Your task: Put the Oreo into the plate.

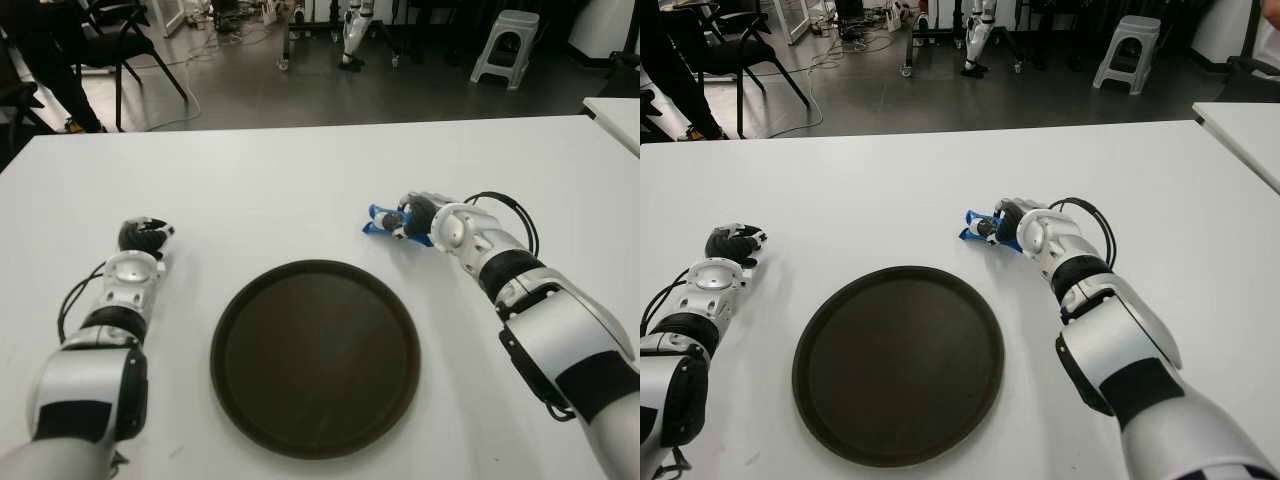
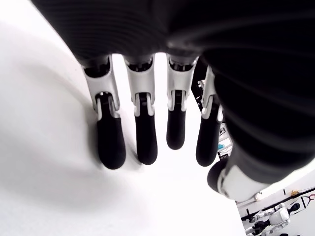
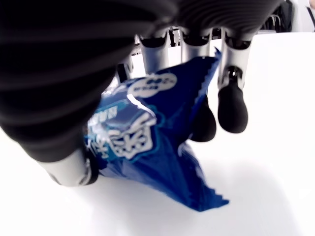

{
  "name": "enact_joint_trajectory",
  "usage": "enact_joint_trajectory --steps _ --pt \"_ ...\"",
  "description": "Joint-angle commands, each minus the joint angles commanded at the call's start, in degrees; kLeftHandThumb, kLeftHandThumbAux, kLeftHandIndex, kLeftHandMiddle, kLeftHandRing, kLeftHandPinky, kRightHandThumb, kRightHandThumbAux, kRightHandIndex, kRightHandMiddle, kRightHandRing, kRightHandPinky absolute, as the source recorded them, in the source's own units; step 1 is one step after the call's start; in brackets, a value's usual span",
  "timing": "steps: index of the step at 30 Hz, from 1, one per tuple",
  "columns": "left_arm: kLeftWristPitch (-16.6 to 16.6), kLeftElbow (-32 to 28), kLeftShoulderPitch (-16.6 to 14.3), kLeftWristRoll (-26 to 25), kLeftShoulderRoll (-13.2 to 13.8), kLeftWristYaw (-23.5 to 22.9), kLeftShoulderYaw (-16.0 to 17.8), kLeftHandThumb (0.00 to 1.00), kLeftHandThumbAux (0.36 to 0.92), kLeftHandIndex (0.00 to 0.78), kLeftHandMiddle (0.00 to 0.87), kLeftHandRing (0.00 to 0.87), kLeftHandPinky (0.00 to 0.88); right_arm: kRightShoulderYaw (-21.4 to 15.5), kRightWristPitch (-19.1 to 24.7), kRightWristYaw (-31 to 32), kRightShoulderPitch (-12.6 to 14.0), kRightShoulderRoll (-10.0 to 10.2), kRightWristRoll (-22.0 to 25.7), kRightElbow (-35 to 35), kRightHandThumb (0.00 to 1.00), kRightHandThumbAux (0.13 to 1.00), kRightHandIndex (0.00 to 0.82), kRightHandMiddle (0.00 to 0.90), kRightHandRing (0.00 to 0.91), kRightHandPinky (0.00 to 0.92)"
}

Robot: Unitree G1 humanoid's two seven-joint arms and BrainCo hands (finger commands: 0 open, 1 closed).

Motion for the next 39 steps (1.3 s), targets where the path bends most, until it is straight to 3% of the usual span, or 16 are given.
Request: enact_joint_trajectory --steps 16,17,20,23,27,32,39 --pt "-0.3 0.2 0.0 -0.2 0.4 -1.2 0.1 0.689 0.719 0.411 0.29 0.305 0.303 -4.8 -4.0 1.6 -1.7 -1.3 4.7 -3.3 0.837 0.683 0.404 0.567 0.734 0.699" --pt "-0.3 0.2 0.0 -0.2 0.4 -1.2 0.1 0.689 0.72 0.411 0.29 0.306 0.306 -5.3 -4.5 1.8 -1.4 -1.4 5.3 -4.2 0.837 0.683 0.404 0.567 0.736 0.702" --pt "-0.4 0.2 0.1 -0.3 0.4 -1.2 0.3 0.689 0.72 0.409 0.284 0.308 0.323 -6.3 -6.0 1.3 -0.2 -1.5 6.6 -6.0 0.748 0.707 0.428 0.719 0.757 0.727" --pt "-0.4 0.2 0.1 -0.2 0.3 -0.7 0.2 0.686 0.721 0.406 0.267 0.297 0.321 -7.7 -7.9 -0.4 1.0 -1.5 8.0 -7.3 0.719 0.714 0.436 0.772 0.772 0.75" --pt "-0.5 0.1 0.1 -0.3 0.3 -0.5 0.4 0.687 0.721 0.407 0.28 0.319 0.346 -8.6 -9.1 -1.9 1.9 -1.3 9.0 -8.4 0.71 0.716 0.439 0.795 0.787 0.772" --pt "-0.8 0.1 0.2 -0.5 0.2 -0.7 0.6 0.689 0.719 0.41 0.363 0.404 0.414 -9.7 -10.6 -2.6 3.1 -0.9 10.5 -10.1 0.711 0.713 0.441 0.812 0.811 0.806" --pt "-0.8 0.1 0.2 0.0 0.4 -0.7 0.1 0.69 0.718 0.412 0.35 0.391 0.383 -12.3 -13.9 -1.7 6.8 0.4 14.3 -14.9 0.717 0.71 0.442 0.828 0.829 0.824"
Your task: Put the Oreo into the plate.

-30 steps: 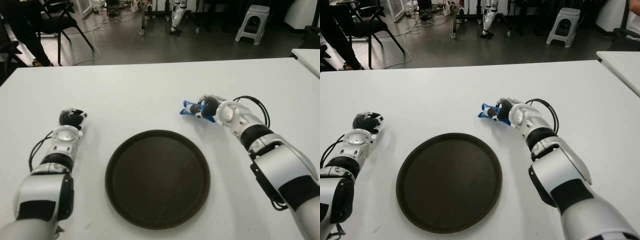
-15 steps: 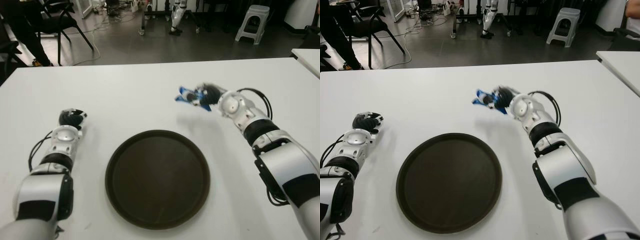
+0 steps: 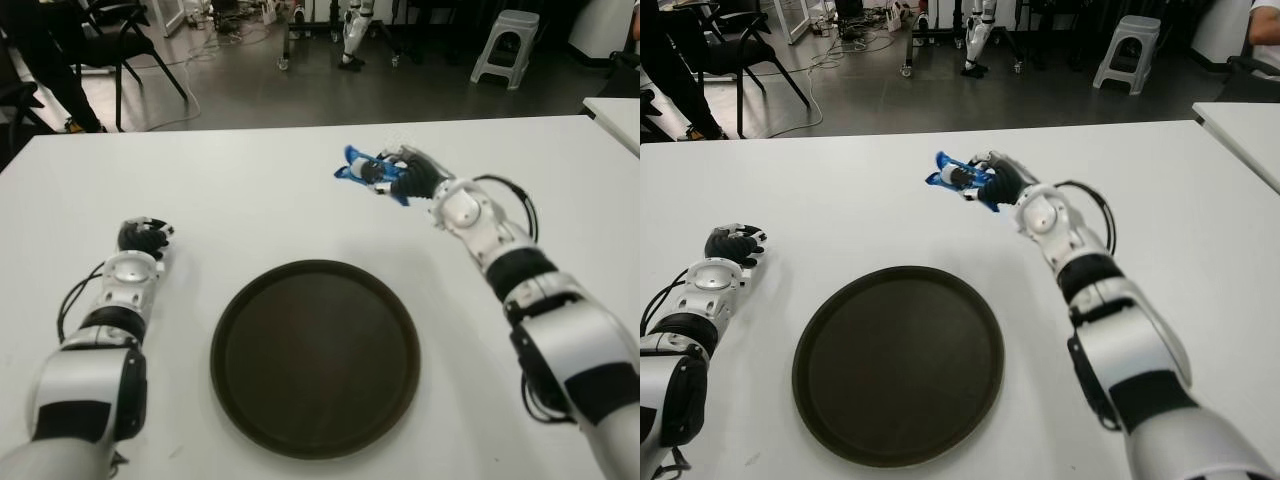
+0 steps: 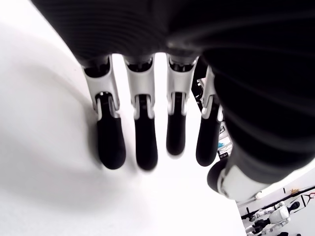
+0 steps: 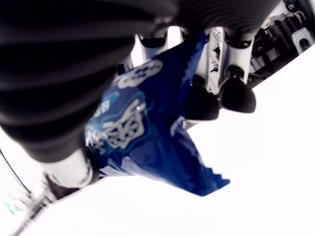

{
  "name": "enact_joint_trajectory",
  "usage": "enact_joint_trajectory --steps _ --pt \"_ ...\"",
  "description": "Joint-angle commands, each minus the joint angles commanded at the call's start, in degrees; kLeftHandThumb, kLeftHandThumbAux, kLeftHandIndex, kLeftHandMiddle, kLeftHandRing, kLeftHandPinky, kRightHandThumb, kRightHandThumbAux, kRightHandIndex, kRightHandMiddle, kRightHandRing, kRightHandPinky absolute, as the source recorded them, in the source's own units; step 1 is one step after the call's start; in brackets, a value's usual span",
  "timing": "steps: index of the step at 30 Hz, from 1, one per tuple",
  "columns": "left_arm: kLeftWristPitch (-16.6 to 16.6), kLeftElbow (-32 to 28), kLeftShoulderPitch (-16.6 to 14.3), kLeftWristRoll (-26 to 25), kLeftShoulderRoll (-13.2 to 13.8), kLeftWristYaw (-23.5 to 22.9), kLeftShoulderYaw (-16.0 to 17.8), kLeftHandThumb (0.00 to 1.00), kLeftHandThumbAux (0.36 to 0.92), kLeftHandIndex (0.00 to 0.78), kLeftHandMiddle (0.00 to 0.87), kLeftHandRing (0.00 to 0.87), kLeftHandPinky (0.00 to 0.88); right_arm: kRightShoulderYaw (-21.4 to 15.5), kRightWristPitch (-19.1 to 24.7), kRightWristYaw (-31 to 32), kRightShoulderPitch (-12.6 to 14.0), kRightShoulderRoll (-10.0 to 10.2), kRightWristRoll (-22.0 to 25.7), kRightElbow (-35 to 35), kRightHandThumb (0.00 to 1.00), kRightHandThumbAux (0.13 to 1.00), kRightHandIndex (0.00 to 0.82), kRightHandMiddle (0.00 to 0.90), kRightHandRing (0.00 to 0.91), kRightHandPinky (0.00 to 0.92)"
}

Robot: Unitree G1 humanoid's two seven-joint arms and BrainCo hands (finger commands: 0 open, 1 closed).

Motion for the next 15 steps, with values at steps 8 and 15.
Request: enact_joint_trajectory --steps 8,15 --pt "0.3 0.0 -0.1 0.4 0.1 0.4 -0.5 0.688 0.718 0.41 0.311 0.348 0.326 -1.7 -1.7 5.0 2.8 1.1 4.1 -3.6 0.722 0.709 0.442 0.841 0.84 0.831" --pt "0.1 0.0 -0.1 0.4 0.0 0.5 -0.3 0.688 0.718 0.412 0.32 0.34 0.307 -2.3 -0.9 8.2 4.5 2.5 5.9 -5.3 0.719 0.71 0.443 0.83 0.836 0.834"
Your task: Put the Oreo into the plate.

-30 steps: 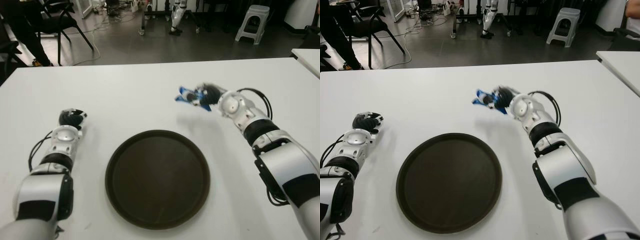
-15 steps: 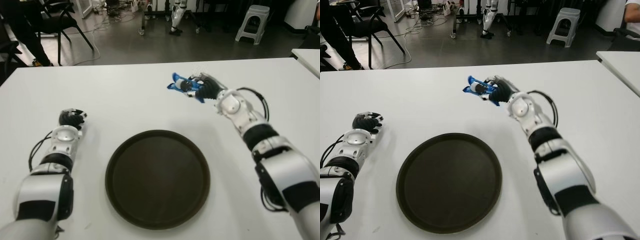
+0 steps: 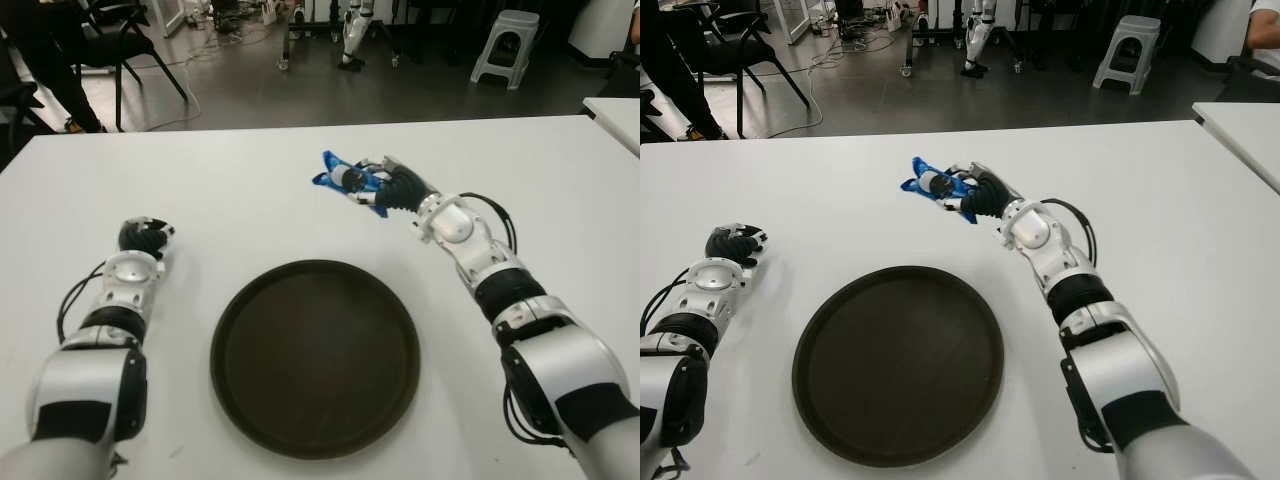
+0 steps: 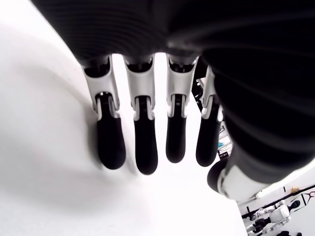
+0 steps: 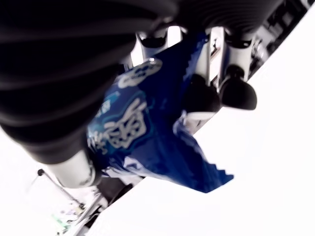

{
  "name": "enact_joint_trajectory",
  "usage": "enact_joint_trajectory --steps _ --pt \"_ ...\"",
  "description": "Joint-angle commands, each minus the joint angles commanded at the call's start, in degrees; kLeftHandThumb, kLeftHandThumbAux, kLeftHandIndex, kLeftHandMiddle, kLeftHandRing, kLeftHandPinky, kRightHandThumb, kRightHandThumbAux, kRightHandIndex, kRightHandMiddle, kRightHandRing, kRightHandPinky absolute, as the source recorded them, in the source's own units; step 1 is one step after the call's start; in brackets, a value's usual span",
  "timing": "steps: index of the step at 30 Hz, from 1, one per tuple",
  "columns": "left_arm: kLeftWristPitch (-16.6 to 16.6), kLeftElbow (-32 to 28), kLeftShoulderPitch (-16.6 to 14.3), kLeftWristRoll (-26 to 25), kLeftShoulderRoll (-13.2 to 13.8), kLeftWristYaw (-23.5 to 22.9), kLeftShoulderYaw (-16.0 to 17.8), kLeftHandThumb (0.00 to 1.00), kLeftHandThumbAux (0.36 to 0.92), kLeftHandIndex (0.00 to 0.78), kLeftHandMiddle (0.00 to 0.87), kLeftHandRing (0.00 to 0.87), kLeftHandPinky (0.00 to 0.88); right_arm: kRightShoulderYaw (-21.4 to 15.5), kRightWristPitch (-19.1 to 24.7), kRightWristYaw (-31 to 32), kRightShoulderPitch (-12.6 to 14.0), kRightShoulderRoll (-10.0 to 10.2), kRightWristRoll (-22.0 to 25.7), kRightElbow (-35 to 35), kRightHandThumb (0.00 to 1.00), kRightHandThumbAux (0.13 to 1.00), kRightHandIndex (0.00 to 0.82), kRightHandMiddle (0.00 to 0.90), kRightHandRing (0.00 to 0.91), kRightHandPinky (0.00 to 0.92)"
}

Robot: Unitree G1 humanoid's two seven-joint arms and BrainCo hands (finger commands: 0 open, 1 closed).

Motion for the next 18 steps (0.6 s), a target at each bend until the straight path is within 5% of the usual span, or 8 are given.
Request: enact_joint_trajectory --steps 8,18 --pt "-0.4 -0.1 0.1 -0.7 -0.2 -0.1 0.9 0.69 0.717 0.411 0.294 0.306 0.267 -0.5 0.2 3.8 1.7 1.7 2.0 0.2 0.729 0.71 0.442 0.838 0.836 0.836" --pt "-0.7 0.0 0.2 -0.7 -0.1 -0.5 0.8 0.693 0.717 0.412 0.37 0.388 0.358 -0.6 3.9 10.0 6.6 4.3 5.5 -4.4 0.734 0.709 0.442 0.826 0.82 0.822"
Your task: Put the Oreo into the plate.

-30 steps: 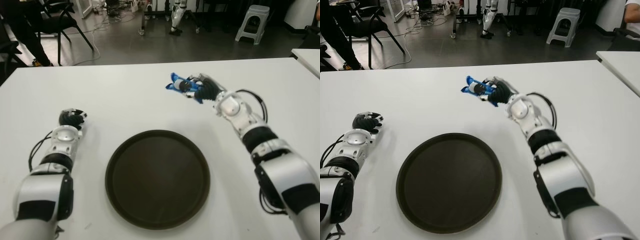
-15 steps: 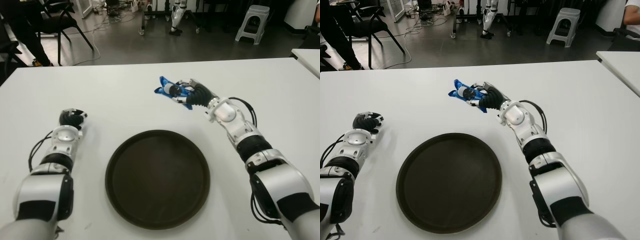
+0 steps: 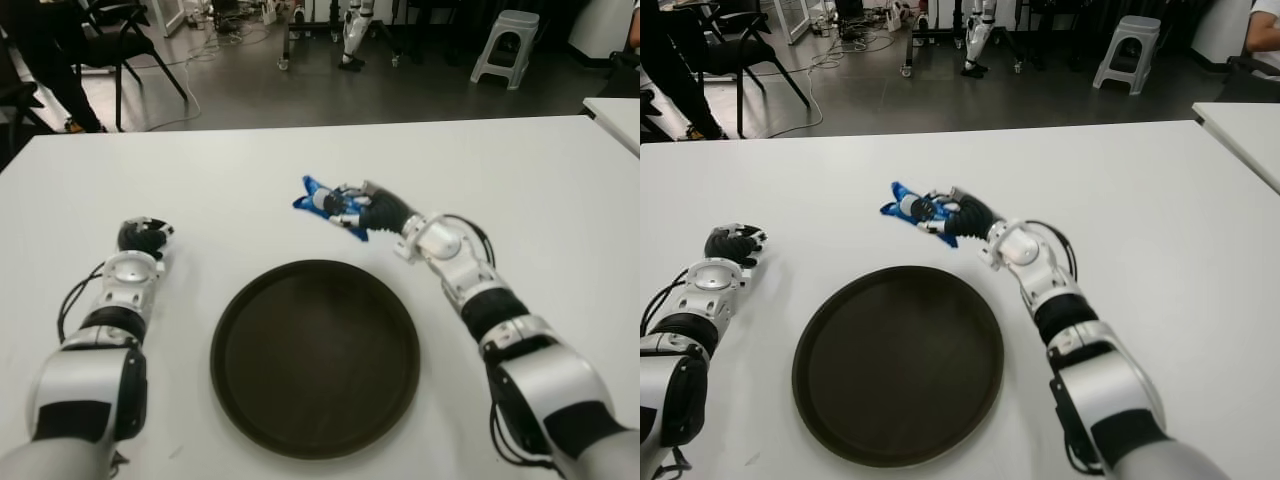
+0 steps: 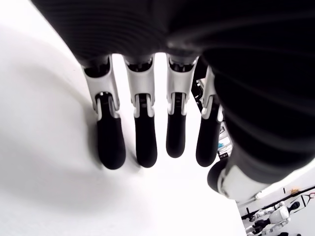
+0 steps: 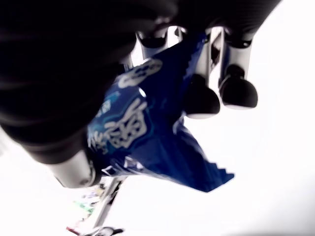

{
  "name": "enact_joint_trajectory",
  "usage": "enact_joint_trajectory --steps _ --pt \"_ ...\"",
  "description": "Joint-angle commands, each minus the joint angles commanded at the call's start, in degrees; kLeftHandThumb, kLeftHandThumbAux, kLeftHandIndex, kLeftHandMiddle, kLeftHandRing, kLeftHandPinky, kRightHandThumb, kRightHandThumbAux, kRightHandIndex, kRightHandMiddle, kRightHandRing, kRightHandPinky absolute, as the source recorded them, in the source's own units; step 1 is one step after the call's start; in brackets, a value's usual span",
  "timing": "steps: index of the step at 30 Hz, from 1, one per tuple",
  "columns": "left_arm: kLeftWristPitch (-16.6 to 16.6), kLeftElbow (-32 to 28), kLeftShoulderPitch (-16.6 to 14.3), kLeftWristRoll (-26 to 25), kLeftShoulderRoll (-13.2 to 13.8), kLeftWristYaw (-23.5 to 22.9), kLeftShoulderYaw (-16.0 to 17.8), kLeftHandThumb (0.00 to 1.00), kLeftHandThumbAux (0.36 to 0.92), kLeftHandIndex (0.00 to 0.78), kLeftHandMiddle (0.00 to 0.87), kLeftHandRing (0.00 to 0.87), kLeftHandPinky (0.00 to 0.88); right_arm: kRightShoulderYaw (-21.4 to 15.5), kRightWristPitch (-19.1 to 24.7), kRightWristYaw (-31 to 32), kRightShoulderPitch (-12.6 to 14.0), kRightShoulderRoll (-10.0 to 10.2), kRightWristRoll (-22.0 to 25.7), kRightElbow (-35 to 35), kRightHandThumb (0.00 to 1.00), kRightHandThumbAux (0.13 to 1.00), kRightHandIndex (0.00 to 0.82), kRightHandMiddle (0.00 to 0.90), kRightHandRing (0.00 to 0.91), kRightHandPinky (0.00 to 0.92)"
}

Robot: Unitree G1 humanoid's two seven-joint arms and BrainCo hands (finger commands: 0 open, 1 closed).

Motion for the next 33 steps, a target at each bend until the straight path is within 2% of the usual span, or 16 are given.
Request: enact_joint_trajectory --steps 6,10,11,14,17,20,29,33 --pt "-0.1 0.1 0.0 0.3 0.1 -0.3 -0.4 0.693 0.718 0.413 0.433 0.457 0.43 1.0 2.2 1.9 3.2 1.0 0.2 -3.9 0.735 0.709 0.442 0.833 0.819 0.821" --pt "0.0 0.1 0.0 0.6 0.4 -0.5 -0.7 0.691 0.719 0.412 0.432 0.449 0.412 1.9 3.5 5.3 6.2 1.9 1.5 -9.0 0.739 0.708 0.441 0.854 0.838 0.839" --pt "0.0 0.1 0.1 0.5 0.4 -0.7 -0.7 0.69 0.719 0.412 0.42 0.434 0.391 2.1 4.1 6.4 7.3 1.9 2.0 -11.4 0.74 0.708 0.44 0.861 0.843 0.842" --pt "0.0 0.1 0.1 0.4 0.5 -0.9 -0.7 0.69 0.718 0.413 0.43 0.454 0.419 2.7 5.9 8.1 10.1 1.5 2.6 -17.8 0.74 0.708 0.44 0.863 0.847 0.848" --pt "-0.1 0.1 0.1 0.3 0.5 -1.0 -0.6 0.69 0.717 0.414 0.437 0.464 0.427 3.4 6.3 8.1 11.9 1.1 1.8 -21.1 0.739 0.708 0.44 0.862 0.85 0.85" --pt "-0.1 0.0 0.1 0.3 0.5 -1.1 -0.6 0.69 0.718 0.414 0.405 0.428 0.387 4.1 7.4 8.0 13.5 0.7 1.4 -24.3 0.74 0.708 0.44 0.86 0.852 0.854" --pt "-0.4 -0.2 0.1 0.4 0.3 -1.1 -0.7 0.692 0.718 0.417 0.448 0.453 0.422 5.5 13.5 11.1 15.8 -1.2 2.0 -31.8 0.738 0.708 0.44 0.862 0.852 0.846" --pt "-0.5 -0.2 0.1 0.3 0.4 -1.3 -0.6 0.693 0.718 0.418 0.474 0.493 0.477 5.7 15.8 11.7 16.0 -1.6 2.2 -33.6 0.739 0.708 0.44 0.858 0.848 0.844"
